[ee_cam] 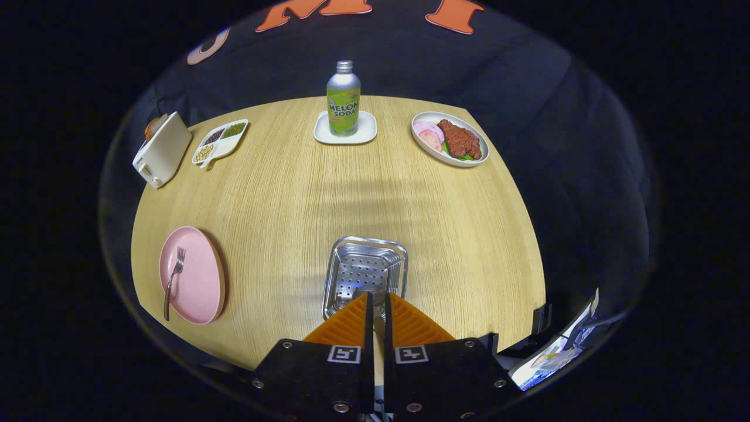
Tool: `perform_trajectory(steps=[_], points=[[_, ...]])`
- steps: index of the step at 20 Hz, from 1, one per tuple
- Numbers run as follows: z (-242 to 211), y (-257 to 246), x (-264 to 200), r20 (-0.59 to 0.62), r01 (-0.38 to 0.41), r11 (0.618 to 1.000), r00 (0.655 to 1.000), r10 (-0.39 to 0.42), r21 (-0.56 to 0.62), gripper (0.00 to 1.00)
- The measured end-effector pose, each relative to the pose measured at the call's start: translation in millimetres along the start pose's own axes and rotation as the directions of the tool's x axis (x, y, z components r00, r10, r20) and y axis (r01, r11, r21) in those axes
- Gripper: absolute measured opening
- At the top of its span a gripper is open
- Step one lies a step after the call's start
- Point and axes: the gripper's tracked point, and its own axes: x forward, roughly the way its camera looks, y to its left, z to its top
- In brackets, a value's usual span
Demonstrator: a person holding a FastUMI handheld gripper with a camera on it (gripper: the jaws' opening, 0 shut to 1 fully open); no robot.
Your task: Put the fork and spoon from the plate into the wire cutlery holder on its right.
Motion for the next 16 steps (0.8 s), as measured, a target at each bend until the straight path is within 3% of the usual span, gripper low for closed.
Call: perform_trajectory(steps=[4, 8, 10, 13, 16], points=[[36.1, 9.2, -14.4, 0.157, -0.054, 0.992, 0.987, 0.037, 0.110, 0.07], [72.7, 11.3, -45.4, 0.345, -0.098, 0.983, 0.938, 0.040, 0.153, 0.09], [94.3, 10.8, -66.0, 0.458, -0.099, 0.983, 0.889, 0.018, 0.153, 0.13], [124.9, 7.9, -110.2, 0.629, -0.068, 0.986, 0.776, -0.043, 0.151, 0.21], [136.5, 14.9, -143.9, 0.727, -0.012, 0.991, 0.680, -0.092, 0.136, 0.40]])
